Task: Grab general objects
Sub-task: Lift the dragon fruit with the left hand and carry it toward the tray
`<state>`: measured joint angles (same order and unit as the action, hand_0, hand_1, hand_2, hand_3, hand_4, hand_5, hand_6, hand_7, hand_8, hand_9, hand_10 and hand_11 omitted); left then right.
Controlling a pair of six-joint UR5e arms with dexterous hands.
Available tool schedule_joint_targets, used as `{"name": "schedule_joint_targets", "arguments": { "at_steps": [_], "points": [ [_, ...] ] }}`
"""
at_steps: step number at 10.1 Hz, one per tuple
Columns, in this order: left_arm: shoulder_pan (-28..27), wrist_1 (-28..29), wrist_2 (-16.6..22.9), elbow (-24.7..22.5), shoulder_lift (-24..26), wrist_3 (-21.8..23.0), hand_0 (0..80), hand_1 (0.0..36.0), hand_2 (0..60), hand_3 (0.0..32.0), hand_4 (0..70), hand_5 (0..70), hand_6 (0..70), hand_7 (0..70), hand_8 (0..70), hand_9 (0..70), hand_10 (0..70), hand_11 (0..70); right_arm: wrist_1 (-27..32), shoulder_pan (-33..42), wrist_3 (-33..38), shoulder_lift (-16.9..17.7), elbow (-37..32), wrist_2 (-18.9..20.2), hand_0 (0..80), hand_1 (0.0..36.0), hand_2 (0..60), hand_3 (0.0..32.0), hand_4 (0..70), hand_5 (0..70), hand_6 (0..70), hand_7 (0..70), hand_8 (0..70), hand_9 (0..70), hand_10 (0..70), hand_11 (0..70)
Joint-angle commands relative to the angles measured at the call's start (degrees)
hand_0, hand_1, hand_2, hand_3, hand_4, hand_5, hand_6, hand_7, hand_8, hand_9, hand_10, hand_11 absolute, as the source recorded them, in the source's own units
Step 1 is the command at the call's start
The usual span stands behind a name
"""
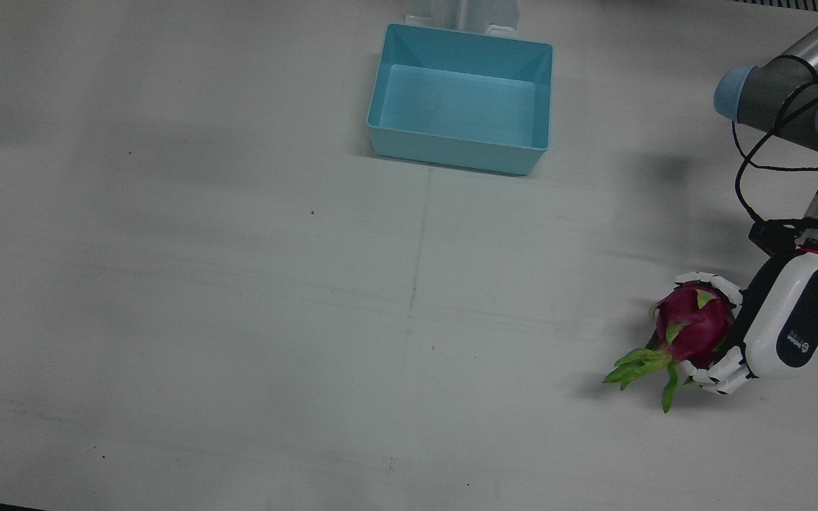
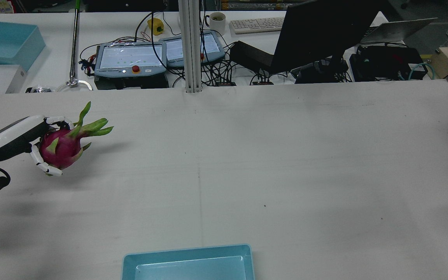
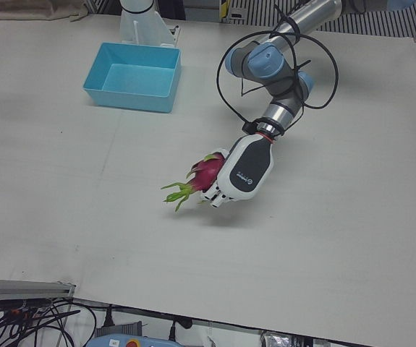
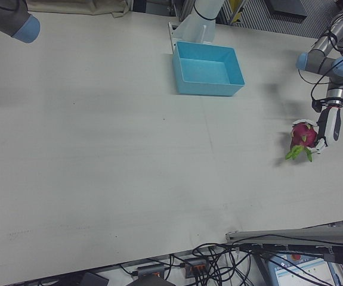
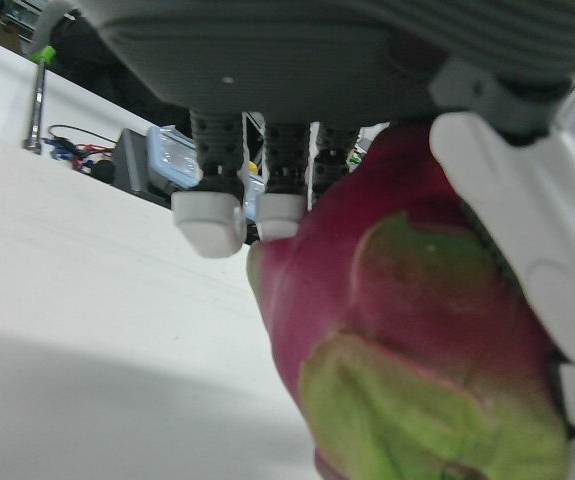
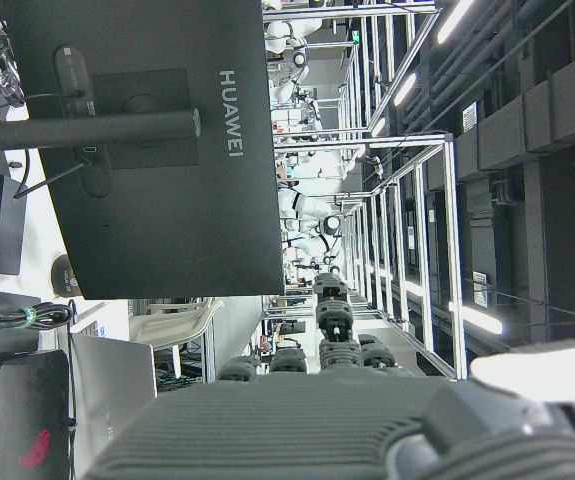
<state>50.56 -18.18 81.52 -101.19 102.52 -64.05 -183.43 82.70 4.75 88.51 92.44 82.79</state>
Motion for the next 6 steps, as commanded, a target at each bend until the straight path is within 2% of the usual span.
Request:
{"name": "schedule_joint_targets", "arguments": {
  "at_steps": [1, 2, 4, 6],
  "points": [
    [6.66, -1.32, 18.45, -0.33, 9.08, 2.07, 48.6, 34.7, 60.0, 0.0, 37.8, 66.9, 62.4, 70.0, 59.7, 66.6, 64.9, 70.0, 0.0, 0.0, 0.0, 0.0, 0.02, 0.0, 0.0, 0.0, 0.0, 0.0, 0.0, 0.0, 0.0, 0.0, 0.0, 0.0, 0.0, 0.0],
    [6.75, -1.33, 21.81, -1.02, 10.32, 3.83, 48.5, 34.1, 60.0, 0.0, 39.0, 67.6, 63.6, 70.0, 60.6, 67.8, 65.2, 70.0, 0.0, 0.0, 0.0, 0.0, 0.02, 0.0, 0.0, 0.0, 0.0, 0.0, 0.0, 0.0, 0.0, 0.0, 0.0, 0.0, 0.0, 0.0],
    [6.75, -2.72, 25.34, -5.49, 10.33, 4.11, 47.7, 31.0, 60.0, 0.0, 40.8, 66.6, 64.3, 70.0, 62.2, 70.0, 64.1, 70.0, 0.0, 0.0, 0.0, 0.0, 0.02, 0.0, 0.0, 0.0, 0.0, 0.0, 0.0, 0.0, 0.0, 0.0, 0.0, 0.0, 0.0, 0.0],
    [6.4, -3.87, 31.05, -6.12, 11.55, 5.51, 48.7, 32.7, 60.0, 0.0, 45.1, 69.4, 66.3, 70.0, 63.3, 70.0, 64.0, 70.0, 0.0, 0.0, 0.0, 0.0, 0.02, 0.0, 0.0, 0.0, 0.0, 0.0, 0.0, 0.0, 0.0, 0.0, 0.0, 0.0, 0.0, 0.0]
  ]
}}
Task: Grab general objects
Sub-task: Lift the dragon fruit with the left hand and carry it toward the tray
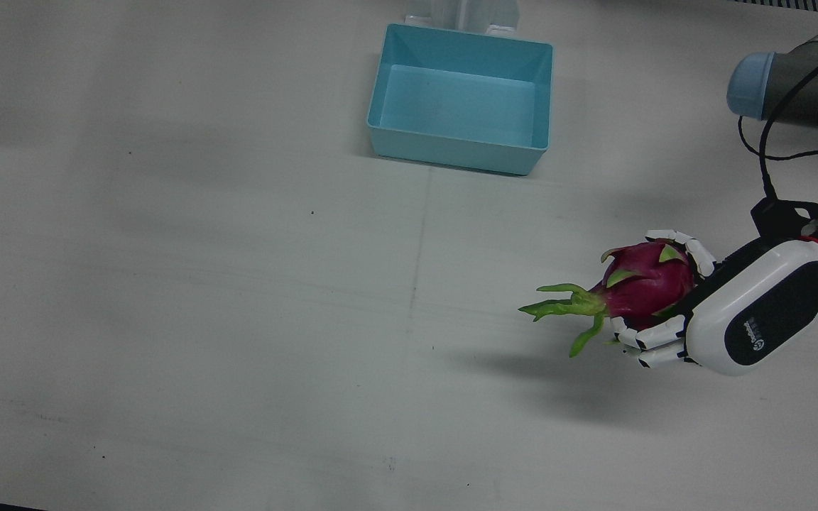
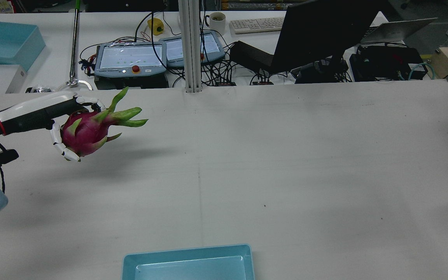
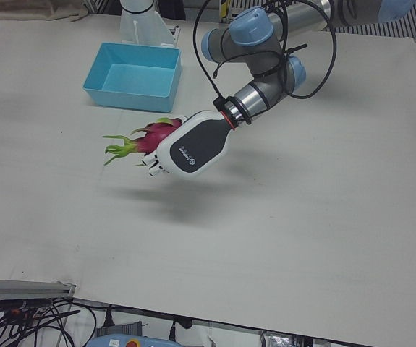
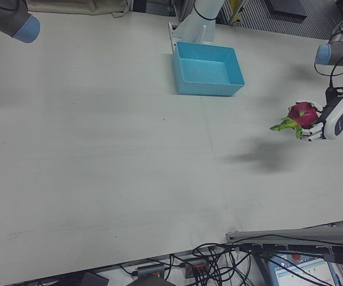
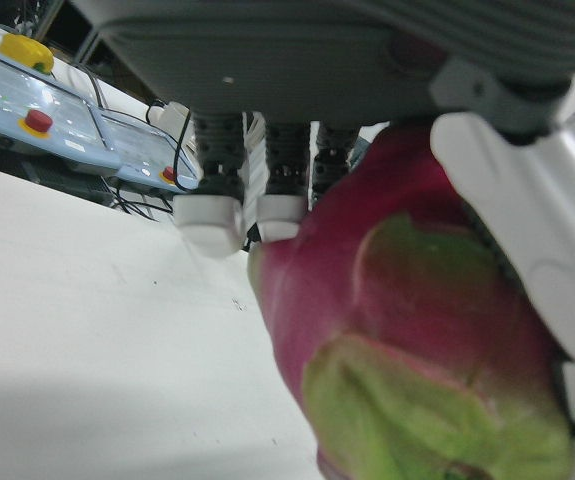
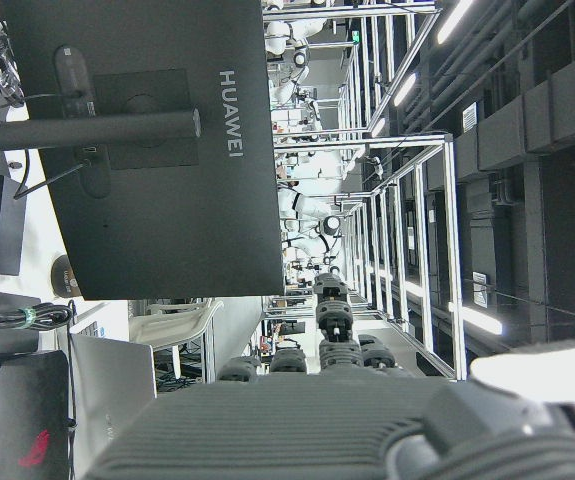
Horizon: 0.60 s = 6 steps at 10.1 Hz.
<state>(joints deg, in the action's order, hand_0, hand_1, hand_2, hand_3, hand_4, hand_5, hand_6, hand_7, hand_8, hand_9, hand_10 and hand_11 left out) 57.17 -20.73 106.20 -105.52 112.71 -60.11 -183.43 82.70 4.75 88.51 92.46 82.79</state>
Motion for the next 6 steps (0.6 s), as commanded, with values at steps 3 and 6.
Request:
{"name": "schedule_joint_targets", "arguments": {
  "at_steps": [3, 6],
  "points": [
    [-1.18, -2.47, 12.25, -3.2, 1.38, 2.02, 50.0, 35.3, 60.0, 0.0, 49.7, 70.0, 69.8, 70.0, 65.2, 70.0, 66.1, 70.0, 0.0, 0.0, 0.0, 0.0, 0.0, 0.0, 0.0, 0.0, 0.0, 0.0, 0.0, 0.0, 0.0, 0.0, 0.0, 0.0, 0.0, 0.0],
    [-9.4, -3.26, 13.68, -7.04, 1.38, 3.68, 52.6, 36.0, 60.0, 0.0, 53.3, 70.0, 70.0, 70.0, 66.4, 70.0, 69.5, 70.0, 0.0, 0.0, 0.0, 0.0, 0.0, 0.0, 0.0, 0.0, 0.0, 0.0, 0.0, 0.0, 0.0, 0.0, 0.0, 0.0, 0.0, 0.0]
  ]
}}
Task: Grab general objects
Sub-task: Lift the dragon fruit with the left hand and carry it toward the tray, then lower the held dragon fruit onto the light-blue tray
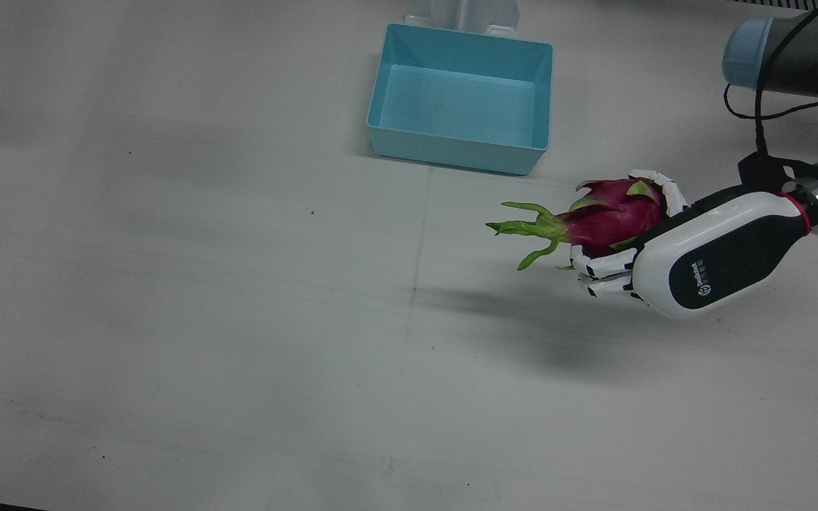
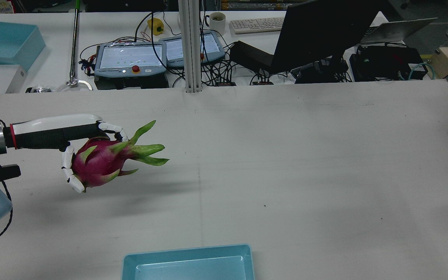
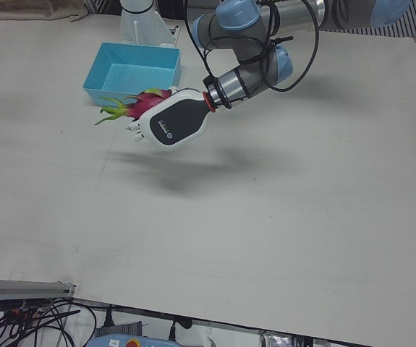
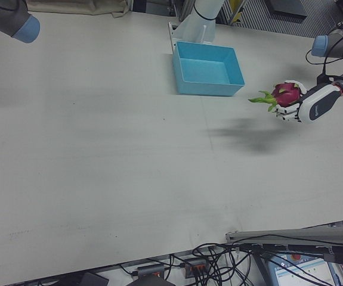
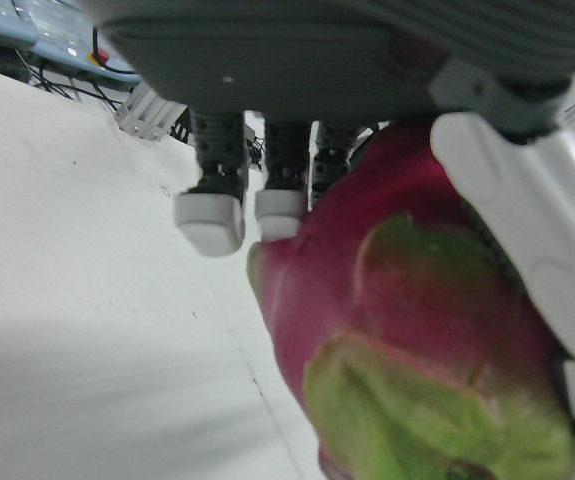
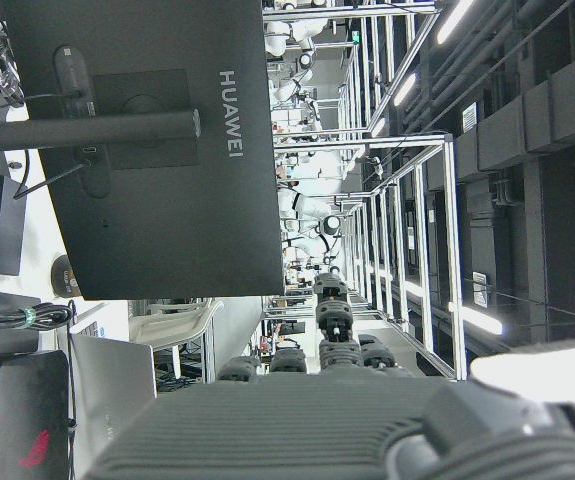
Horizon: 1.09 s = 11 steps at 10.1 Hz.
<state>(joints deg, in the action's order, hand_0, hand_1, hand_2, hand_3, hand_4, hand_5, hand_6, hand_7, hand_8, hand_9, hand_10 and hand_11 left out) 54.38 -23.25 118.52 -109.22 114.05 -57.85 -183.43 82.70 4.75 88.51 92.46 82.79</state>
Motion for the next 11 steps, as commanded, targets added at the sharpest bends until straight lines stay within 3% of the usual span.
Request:
{"name": "schedule_joint_targets", "arguments": {
  "at_steps": [1, 5, 7, 11],
  "points": [
    [-9.18, -0.84, 0.92, -5.02, 0.12, 2.38, 53.3, 36.0, 60.0, 0.0, 53.5, 70.0, 70.0, 70.0, 66.9, 70.0, 69.9, 70.0, 0.09, 0.0, 0.0, 0.0, 0.0, 0.0, 0.0, 0.0, 0.0, 0.0, 0.0, 0.0, 0.0, 0.0, 0.0, 0.0, 0.0, 0.0],
    [-14.9, -2.68, 0.13, -6.35, 2.67, 3.0, 55.3, 36.0, 60.0, 0.0, 59.4, 70.0, 70.0, 70.0, 70.0, 70.0, 70.0, 70.0, 0.0, 0.0, 0.0, 0.0, 0.0, 0.0, 0.0, 0.0, 0.0, 0.0, 0.0, 0.0, 0.0, 0.0, 0.0, 0.0, 0.0, 0.0],
    [-19.11, -2.94, -1.89, -6.27, 4.94, 3.35, 55.7, 36.0, 60.0, 0.0, 59.5, 70.0, 70.0, 70.0, 70.0, 70.0, 70.0, 70.0, 0.0, 0.0, 0.0, 0.0, 0.0, 0.0, 0.0, 0.0, 0.0, 0.0, 0.0, 0.0, 0.0, 0.0, 0.0, 0.0, 0.0, 0.0],
    [-22.72, -3.3, -2.24, -6.26, 7.41, 4.49, 56.5, 36.0, 60.0, 0.0, 59.3, 70.0, 70.0, 70.0, 70.0, 70.0, 70.0, 70.0, 0.09, 0.0, 0.0, 0.0, 0.0, 0.0, 0.0, 0.0, 0.0, 0.0, 0.0, 0.0, 0.0, 0.0, 0.0, 0.0, 0.0, 0.0]
  ]
}}
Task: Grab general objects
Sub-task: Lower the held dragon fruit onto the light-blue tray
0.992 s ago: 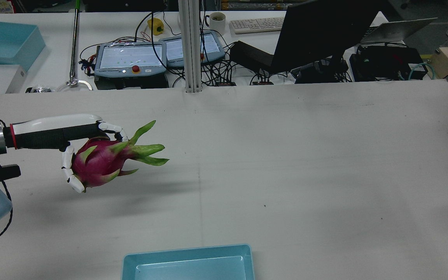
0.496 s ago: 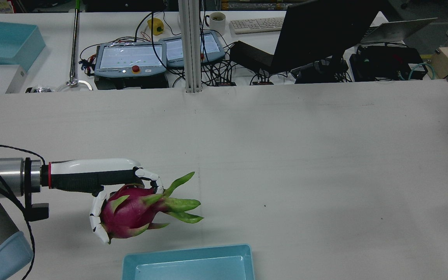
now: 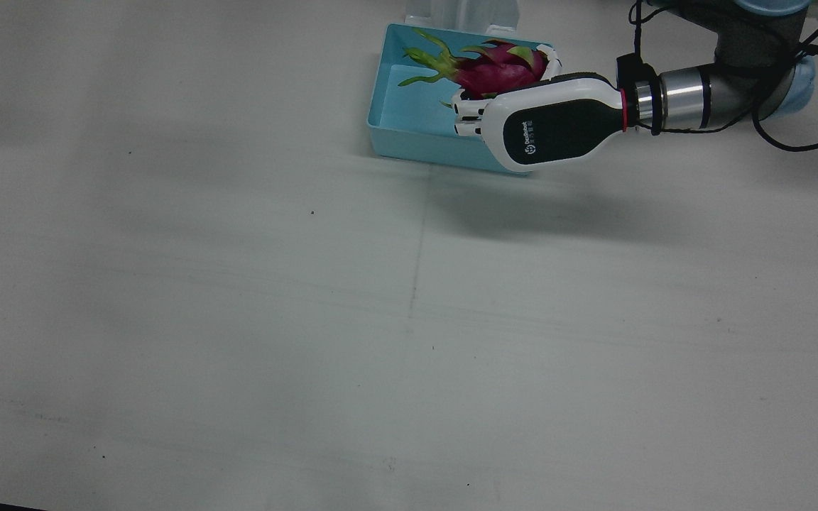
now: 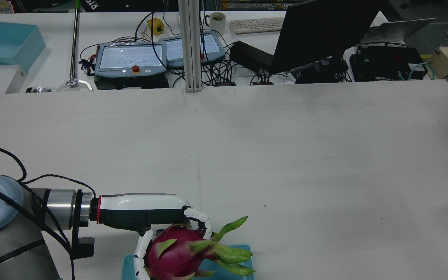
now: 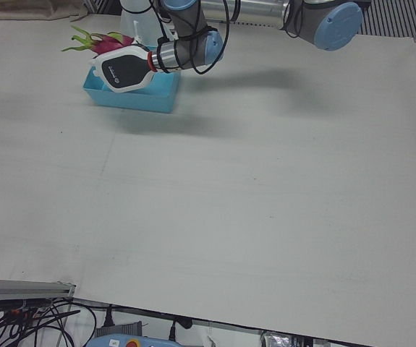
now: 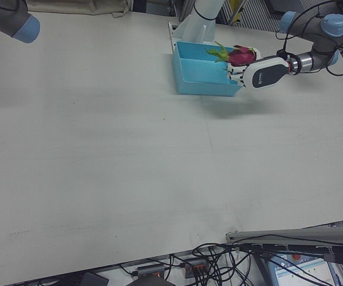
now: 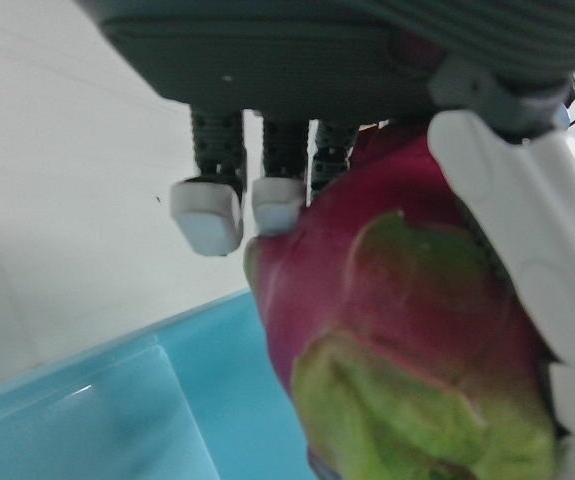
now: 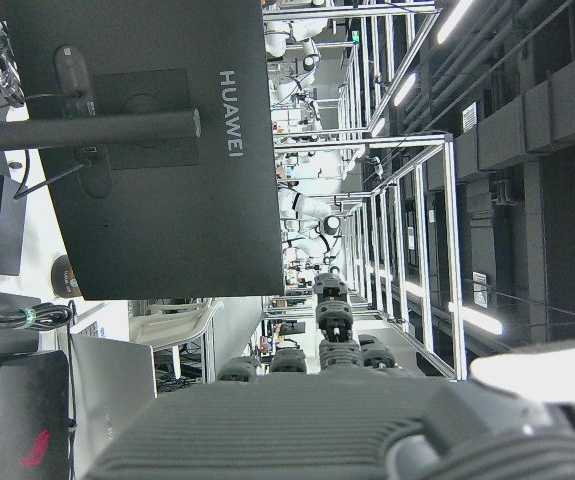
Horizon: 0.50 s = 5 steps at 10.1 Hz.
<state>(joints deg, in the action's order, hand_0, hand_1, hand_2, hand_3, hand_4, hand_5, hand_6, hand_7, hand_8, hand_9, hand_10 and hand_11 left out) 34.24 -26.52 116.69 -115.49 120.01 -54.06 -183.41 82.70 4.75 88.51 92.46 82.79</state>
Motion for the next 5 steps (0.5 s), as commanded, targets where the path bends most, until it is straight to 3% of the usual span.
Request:
{"name": "schedule_joint_targets", "arguments": {
  "at_steps": [1, 4, 5],
  "points": [
    [-3.38, -0.11, -1.72, 0.18, 2.93, 0.8, 56.9, 36.0, 60.0, 0.0, 60.0, 70.0, 70.0, 70.0, 70.0, 70.0, 70.0, 70.0, 0.07, 0.0, 0.0, 0.0, 0.0, 0.0, 0.0, 0.0, 0.0, 0.0, 0.0, 0.0, 0.0, 0.0, 0.0, 0.0, 0.0, 0.0],
    [-4.26, 0.5, -2.26, 0.62, 5.05, 1.59, 58.2, 36.0, 60.0, 0.0, 57.8, 70.0, 70.0, 70.0, 70.0, 70.0, 69.4, 70.0, -0.02, 0.0, 0.0, 0.0, 0.0, 0.0, 0.0, 0.0, 0.0, 0.0, 0.0, 0.0, 0.0, 0.0, 0.0, 0.0, 0.0, 0.0],
    [-4.26, 1.46, -2.26, 0.71, 5.05, 1.94, 60.6, 30.3, 60.0, 0.0, 51.1, 70.0, 66.3, 70.0, 62.5, 70.0, 55.1, 70.0, -0.02, 0.0, 0.0, 0.0, 0.0, 0.0, 0.0, 0.0, 0.0, 0.0, 0.0, 0.0, 0.0, 0.0, 0.0, 0.0, 0.0, 0.0]
  ]
}}
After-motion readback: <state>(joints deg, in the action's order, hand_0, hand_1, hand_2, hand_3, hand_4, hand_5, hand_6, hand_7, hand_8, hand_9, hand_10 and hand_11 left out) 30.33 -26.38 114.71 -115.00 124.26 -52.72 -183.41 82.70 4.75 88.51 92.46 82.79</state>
